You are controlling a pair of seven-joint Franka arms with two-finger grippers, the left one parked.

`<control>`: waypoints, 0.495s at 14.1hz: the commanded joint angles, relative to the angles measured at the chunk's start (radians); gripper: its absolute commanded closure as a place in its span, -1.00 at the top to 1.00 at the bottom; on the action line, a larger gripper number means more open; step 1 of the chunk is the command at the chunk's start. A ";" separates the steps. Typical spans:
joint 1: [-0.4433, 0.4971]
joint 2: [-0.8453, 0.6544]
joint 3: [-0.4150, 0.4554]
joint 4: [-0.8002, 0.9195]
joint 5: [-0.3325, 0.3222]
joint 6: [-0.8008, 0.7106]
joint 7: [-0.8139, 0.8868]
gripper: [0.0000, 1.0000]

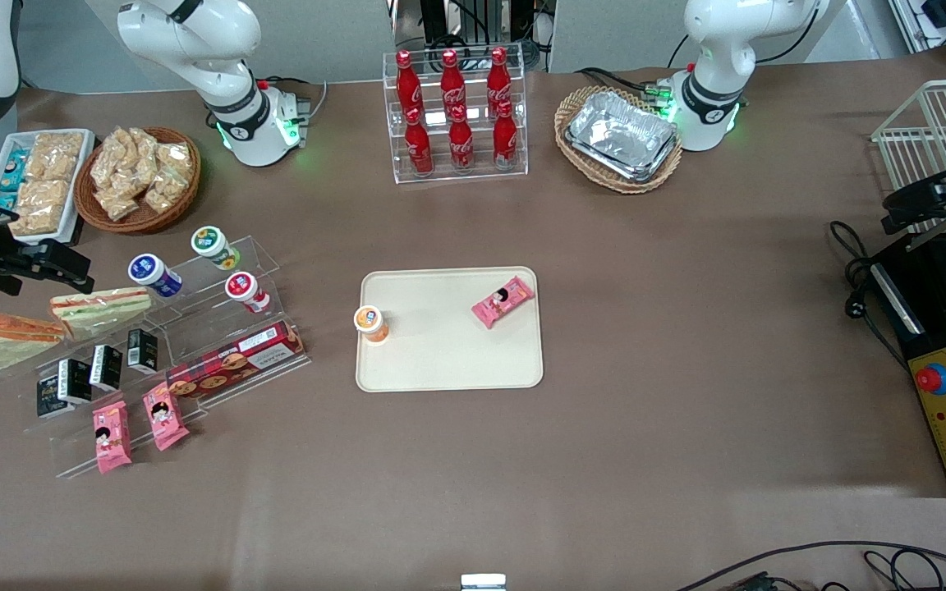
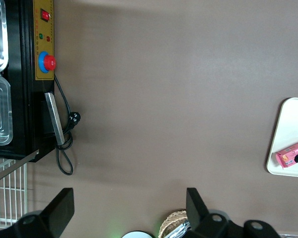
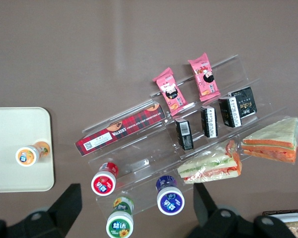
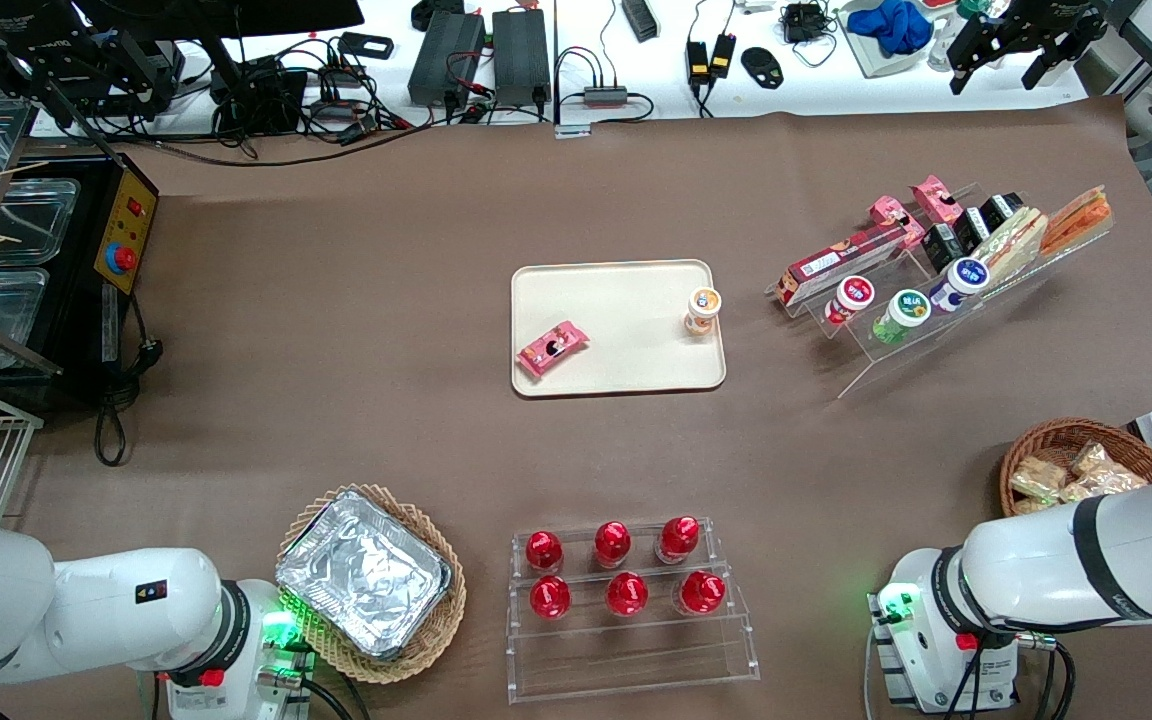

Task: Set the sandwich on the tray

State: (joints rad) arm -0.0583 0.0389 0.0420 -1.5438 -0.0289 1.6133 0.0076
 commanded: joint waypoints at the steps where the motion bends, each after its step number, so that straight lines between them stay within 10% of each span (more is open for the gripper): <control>1: 0.002 0.001 -0.001 0.007 -0.017 0.000 -0.009 1.00; 7: -0.005 0.007 -0.004 0.027 -0.016 -0.001 -0.043 1.00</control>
State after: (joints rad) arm -0.0585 0.0389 0.0420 -1.5368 -0.0289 1.6144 0.0076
